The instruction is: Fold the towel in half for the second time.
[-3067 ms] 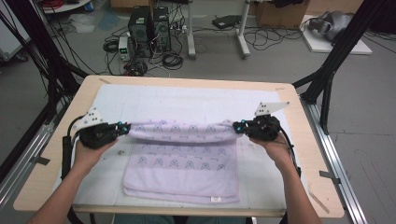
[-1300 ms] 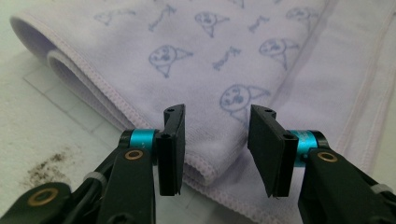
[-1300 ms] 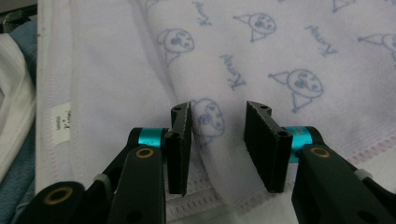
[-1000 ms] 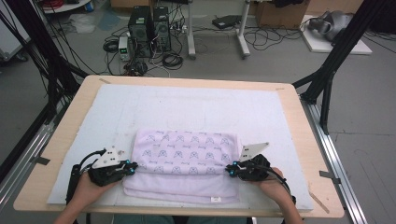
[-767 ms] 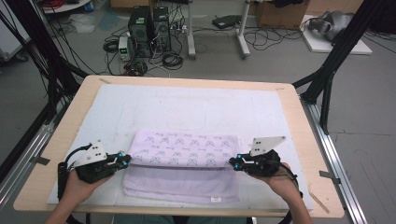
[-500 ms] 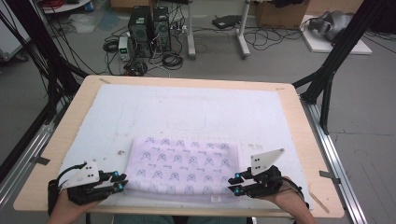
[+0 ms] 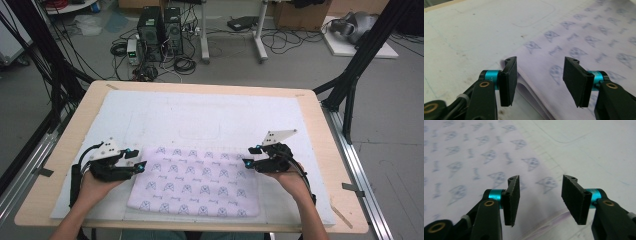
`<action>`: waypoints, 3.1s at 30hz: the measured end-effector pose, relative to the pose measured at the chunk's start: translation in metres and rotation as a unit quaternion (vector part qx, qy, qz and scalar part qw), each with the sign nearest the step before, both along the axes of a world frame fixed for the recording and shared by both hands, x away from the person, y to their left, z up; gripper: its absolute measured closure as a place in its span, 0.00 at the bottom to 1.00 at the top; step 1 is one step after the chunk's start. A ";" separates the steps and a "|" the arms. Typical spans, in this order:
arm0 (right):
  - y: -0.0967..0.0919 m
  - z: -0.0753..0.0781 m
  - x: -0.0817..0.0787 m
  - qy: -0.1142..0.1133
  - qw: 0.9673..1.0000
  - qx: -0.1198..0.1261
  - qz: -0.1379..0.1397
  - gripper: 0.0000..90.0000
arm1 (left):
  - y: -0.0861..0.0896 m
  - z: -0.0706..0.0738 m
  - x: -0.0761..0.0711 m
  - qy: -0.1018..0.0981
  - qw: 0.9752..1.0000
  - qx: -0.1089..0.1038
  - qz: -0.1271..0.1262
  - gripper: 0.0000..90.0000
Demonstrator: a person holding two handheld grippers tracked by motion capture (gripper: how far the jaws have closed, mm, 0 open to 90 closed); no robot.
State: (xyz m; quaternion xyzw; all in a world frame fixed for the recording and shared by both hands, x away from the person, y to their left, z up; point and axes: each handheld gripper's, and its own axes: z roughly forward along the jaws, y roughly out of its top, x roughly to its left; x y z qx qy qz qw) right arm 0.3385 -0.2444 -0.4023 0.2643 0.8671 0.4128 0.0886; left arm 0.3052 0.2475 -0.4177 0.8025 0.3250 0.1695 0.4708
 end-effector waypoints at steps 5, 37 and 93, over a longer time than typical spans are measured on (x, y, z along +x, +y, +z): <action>-0.002 -0.014 0.020 0.022 0.999 0.001 -0.027 0.47 | -0.004 -0.018 0.028 0.040 0.999 -0.007 0.032 0.46; -0.002 -0.009 0.033 0.010 1.000 -0.016 -0.013 0.94 | -0.005 -0.006 0.039 0.033 0.998 -0.018 0.056 0.97; 0.006 -0.015 -0.094 0.011 0.989 0.006 0.146 0.97 | -0.003 -0.016 -0.091 0.021 0.989 0.036 -0.143 0.97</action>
